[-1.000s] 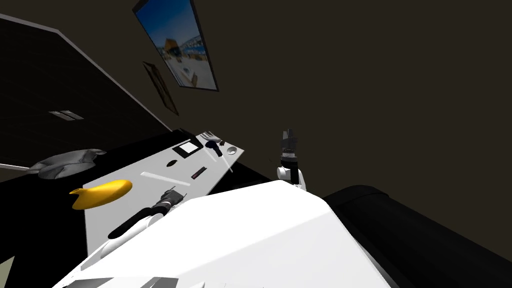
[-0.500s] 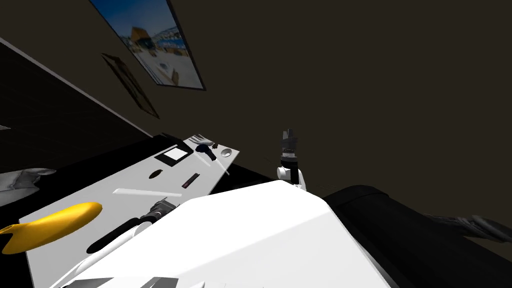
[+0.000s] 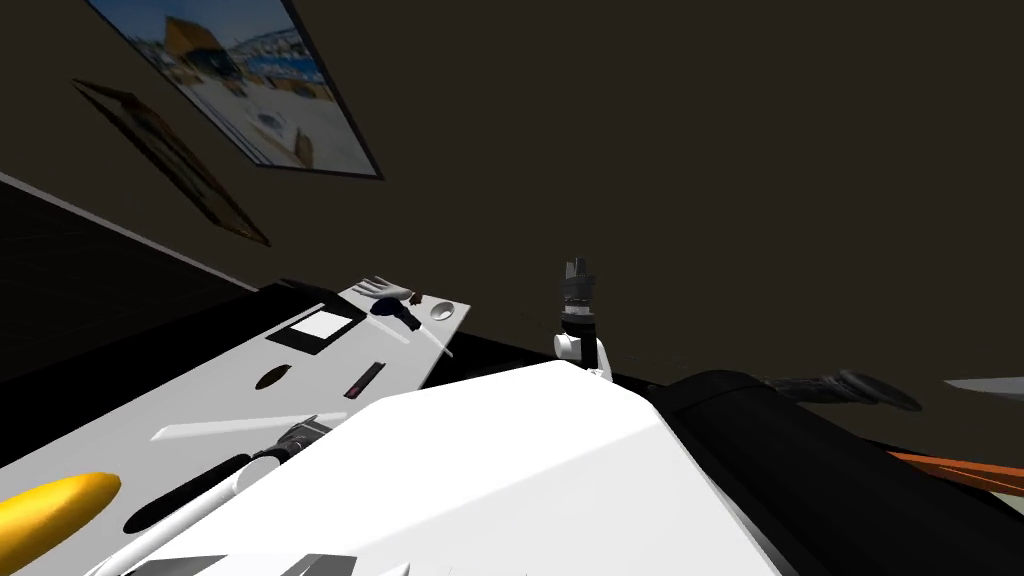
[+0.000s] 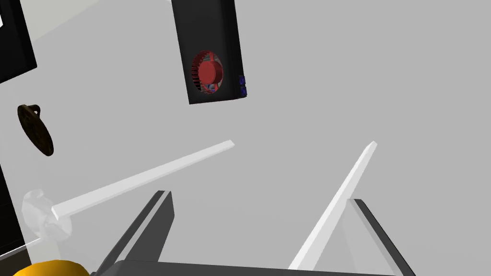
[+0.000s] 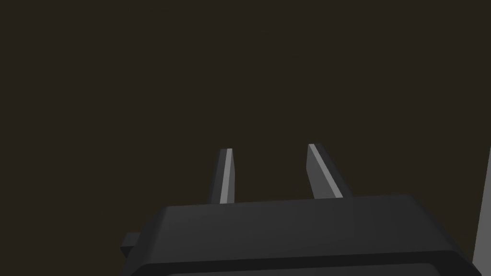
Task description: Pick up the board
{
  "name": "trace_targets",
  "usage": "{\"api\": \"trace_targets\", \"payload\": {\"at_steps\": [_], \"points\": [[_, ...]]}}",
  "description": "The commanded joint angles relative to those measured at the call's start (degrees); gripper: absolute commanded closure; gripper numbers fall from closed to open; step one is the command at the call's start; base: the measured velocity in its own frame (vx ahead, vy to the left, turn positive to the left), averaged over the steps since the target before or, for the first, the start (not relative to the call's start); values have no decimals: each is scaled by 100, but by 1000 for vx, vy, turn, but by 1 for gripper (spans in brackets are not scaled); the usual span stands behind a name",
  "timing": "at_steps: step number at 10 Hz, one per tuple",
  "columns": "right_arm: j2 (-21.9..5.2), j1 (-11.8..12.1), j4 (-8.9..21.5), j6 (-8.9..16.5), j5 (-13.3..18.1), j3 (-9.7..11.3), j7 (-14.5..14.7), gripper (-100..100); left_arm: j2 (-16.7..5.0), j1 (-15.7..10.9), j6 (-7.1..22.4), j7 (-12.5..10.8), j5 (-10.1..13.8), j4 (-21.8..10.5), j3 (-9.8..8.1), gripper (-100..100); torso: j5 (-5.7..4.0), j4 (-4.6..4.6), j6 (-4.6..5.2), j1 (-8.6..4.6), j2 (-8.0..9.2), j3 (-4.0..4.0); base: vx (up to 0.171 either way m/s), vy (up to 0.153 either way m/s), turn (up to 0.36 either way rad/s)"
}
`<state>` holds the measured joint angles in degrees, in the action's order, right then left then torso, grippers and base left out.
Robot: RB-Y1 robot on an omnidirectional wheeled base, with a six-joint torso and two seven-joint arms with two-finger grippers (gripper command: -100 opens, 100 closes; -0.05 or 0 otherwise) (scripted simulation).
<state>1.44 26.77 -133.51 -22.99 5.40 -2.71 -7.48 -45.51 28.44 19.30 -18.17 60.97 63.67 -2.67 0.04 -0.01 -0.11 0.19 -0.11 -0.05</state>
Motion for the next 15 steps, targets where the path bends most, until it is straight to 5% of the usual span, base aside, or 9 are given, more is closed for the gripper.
{"api": "trace_targets", "payload": {"at_steps": [1, 12, 15], "points": [[0, 0, 0, 0, 0, 0, 0, 0, -27, 36, 286, -52, 180, -235, -101, -100, 0, 0, 0, 0, 0, 0, 24, 27, -367], [0, 0, 0, 0, 0, 0, 0, 0, -246, 130, 1914, -37, 1218, -1289, -550, -100, 1, -1, -1, 1, -6, -3, 24, 29, -226], [0, 1, 0, 0, 0, -1, 0, 0, -251, 135, 2177, -24, 1333, -1421, -609, -100, 0, -1, -7, -7, -5, -3, 22, 25, -115]]}}
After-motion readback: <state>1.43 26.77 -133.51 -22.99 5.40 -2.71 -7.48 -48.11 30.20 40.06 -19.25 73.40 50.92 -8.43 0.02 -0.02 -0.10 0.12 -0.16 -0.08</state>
